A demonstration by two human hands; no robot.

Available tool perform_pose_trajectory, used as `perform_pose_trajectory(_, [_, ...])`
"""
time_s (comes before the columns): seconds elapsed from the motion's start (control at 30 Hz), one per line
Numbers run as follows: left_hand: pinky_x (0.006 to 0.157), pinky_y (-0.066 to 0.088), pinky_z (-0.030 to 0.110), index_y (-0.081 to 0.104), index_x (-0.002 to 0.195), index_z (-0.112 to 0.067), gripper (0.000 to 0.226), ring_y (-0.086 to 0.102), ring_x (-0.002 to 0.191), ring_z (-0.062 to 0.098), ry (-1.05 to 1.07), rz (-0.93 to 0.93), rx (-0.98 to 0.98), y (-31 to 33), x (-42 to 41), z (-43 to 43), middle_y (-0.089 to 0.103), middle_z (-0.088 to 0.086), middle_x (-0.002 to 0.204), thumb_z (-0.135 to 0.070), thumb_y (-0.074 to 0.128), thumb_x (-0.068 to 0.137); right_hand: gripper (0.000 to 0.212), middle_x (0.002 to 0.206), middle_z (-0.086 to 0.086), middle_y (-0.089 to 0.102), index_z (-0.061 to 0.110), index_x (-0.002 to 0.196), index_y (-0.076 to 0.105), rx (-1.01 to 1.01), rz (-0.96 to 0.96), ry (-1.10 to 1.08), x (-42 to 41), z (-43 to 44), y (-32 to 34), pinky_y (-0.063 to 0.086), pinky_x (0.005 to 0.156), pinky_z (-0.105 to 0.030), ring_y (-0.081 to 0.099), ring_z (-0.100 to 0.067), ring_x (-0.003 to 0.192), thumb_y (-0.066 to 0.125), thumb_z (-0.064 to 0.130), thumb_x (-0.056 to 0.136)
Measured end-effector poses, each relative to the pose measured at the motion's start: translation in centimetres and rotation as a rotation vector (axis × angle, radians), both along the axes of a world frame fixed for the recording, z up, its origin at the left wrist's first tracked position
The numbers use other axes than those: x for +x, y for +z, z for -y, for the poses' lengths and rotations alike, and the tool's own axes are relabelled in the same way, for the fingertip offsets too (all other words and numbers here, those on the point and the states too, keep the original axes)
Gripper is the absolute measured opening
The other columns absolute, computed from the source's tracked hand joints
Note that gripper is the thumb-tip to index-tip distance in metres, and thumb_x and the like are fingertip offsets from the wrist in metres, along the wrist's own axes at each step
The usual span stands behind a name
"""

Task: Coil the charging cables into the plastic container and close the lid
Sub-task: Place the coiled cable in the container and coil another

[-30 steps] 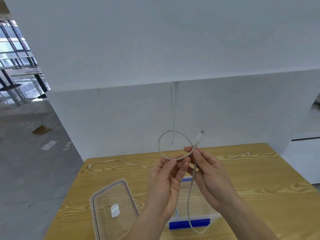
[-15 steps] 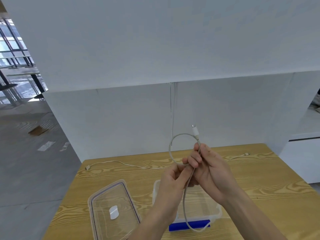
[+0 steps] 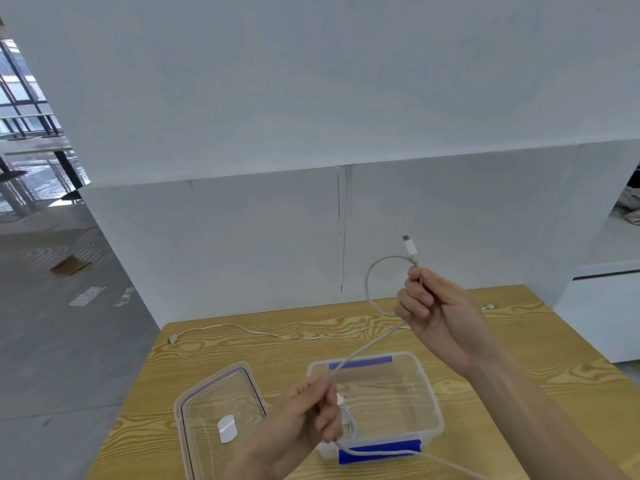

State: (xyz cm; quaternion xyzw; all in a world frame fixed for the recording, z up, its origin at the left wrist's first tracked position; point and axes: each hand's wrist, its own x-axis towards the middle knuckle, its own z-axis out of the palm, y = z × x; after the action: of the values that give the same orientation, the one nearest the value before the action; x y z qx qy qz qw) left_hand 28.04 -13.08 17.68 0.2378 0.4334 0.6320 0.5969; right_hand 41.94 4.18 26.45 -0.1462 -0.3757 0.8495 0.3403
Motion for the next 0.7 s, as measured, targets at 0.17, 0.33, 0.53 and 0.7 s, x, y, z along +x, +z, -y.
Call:
perform_pose_trajectory(0.17, [0.042, 0.036, 0.026, 0.059, 0.078, 0.000, 0.042, 0.038, 0.039, 0.016, 0.118, 0.222, -0.007, -0.5, -2.5, 1.2, 0.036, 0.003, 0.045, -0.019, 0.089, 0.056, 0.026, 0.054, 0.003, 0.031, 0.010, 0.082, 0.052, 0.024, -0.027, 0.046, -0.2, -0.8, -0.2, 0.036, 0.047, -0.022, 0.030, -0.010, 0.043, 0.035, 0.020, 0.099])
perform_pose_trajectory(0.33, [0.039, 0.041, 0.023, 0.066, 0.090, 0.000, 0.056, 0.045, 0.043, 0.013, 0.232, 0.403, 0.047, 2.3, -4.9, 0.2, 0.045, 0.000, 0.052, -0.004, 0.093, 0.041, 0.026, 0.055, 0.002, 0.033, 0.009, 0.083, 0.051, 0.112, 0.024, 0.080, -1.3, -0.3, -1.7, 0.042, 0.051, -0.025, 0.033, -0.011, 0.044, 0.035, 0.021, 0.099])
perform_pose_trajectory(0.53, [0.049, 0.050, 0.021, 0.062, 0.110, -0.002, 0.025, 0.055, 0.055, 0.012, 0.438, 0.226, 0.112, 6.3, -3.6, -2.3, 0.058, 0.003, 0.065, -0.011, 0.045, 0.094, 0.026, 0.058, -0.003, 0.046, 0.007, 0.084, 0.050, 0.190, 0.104, 0.028, -3.0, 0.7, -3.3, 0.036, 0.059, -0.029, 0.041, -0.017, 0.053, 0.032, 0.018, 0.100])
perform_pose_trajectory(0.7, [0.056, 0.051, 0.022, 0.064, 0.110, -0.007, 0.022, 0.056, 0.063, 0.013, 0.585, -0.096, 0.122, 7.8, -0.5, -4.4, 0.059, 0.004, 0.070, -0.009, 0.046, 0.097, 0.022, 0.064, -0.007, 0.054, 0.006, 0.086, 0.050, 0.219, 0.064, 0.001, -4.0, 2.0, -3.5, 0.046, 0.062, -0.029, 0.052, -0.019, 0.060, 0.037, 0.021, 0.096])
